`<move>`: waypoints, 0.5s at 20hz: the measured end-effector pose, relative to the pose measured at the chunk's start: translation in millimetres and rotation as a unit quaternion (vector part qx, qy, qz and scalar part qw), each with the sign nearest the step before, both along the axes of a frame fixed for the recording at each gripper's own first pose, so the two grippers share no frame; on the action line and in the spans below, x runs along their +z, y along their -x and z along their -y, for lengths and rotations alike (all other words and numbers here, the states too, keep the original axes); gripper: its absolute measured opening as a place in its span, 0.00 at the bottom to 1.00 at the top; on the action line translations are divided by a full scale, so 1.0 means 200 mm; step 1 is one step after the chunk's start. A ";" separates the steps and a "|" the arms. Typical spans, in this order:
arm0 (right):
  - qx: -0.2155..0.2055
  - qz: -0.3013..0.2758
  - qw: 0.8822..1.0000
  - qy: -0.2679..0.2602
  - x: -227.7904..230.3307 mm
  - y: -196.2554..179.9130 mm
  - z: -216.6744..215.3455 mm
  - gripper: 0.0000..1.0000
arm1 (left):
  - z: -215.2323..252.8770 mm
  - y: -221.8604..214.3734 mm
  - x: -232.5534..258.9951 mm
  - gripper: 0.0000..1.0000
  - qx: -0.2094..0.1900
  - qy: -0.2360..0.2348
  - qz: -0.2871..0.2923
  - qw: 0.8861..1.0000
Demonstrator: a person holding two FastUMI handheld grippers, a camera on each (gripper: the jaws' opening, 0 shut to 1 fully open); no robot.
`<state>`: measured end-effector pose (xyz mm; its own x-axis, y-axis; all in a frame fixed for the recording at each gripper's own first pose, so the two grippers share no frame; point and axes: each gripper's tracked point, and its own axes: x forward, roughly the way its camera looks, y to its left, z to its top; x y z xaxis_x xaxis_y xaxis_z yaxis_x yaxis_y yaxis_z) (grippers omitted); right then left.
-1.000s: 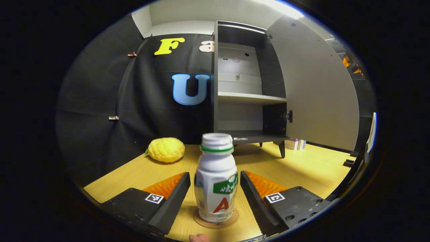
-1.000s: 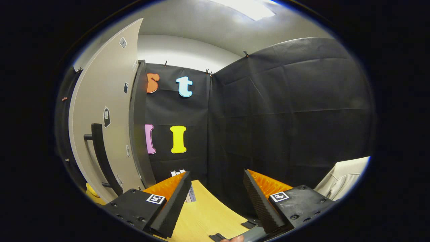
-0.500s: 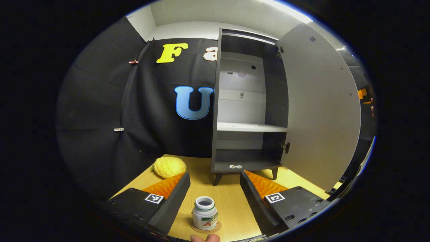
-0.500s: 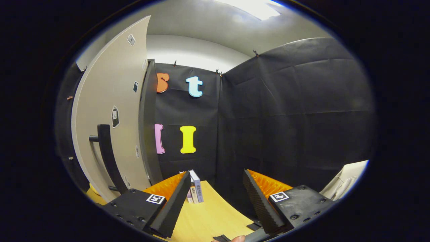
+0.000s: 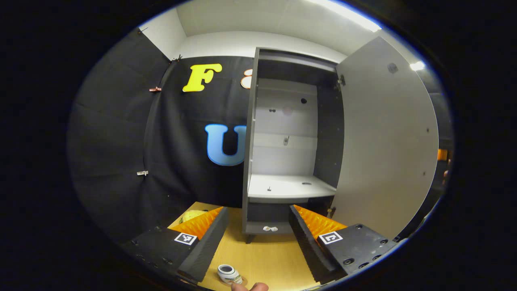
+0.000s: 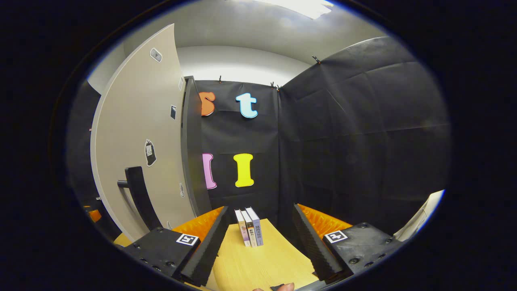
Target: Open the cabinet door with the right hand, grasp the bottle in the cabinet with the left hand and place it on the coaster, then close the cabinet door with the right hand.
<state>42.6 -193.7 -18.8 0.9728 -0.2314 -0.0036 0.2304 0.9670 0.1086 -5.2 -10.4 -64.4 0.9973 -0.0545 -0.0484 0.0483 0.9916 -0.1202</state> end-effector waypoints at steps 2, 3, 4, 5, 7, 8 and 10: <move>0.011 -0.007 1.000 0.001 0.00 0.00 -0.04 0.97 | 0.01 0.00 0.07 0.92 0.002 -0.004 0.002 1.000; 0.022 -0.007 1.000 0.000 0.00 0.00 -0.07 0.97 | 0.02 0.00 0.08 0.94 0.002 -0.008 0.000 1.000; 0.032 -0.008 0.999 -0.001 0.01 -0.01 -0.10 0.97 | 0.02 0.00 0.08 0.92 0.005 -0.010 -0.002 1.000; 0.041 -0.009 0.999 -0.005 0.01 0.00 -0.13 0.97 | 0.03 0.01 0.08 0.94 0.006 -0.012 -0.005 1.000; 0.056 -0.011 0.998 -0.020 0.01 0.00 -0.18 0.98 | 0.03 0.01 0.07 0.92 0.004 -0.017 -0.010 1.000; 0.064 -0.012 0.998 -0.024 0.01 0.00 -0.21 0.98 | 0.03 0.01 0.07 0.92 0.002 -0.019 -0.011 1.000; 0.079 -0.011 0.996 -0.030 0.03 -0.01 -0.26 0.98 | 0.03 0.02 0.07 0.94 -0.001 -0.023 -0.011 1.000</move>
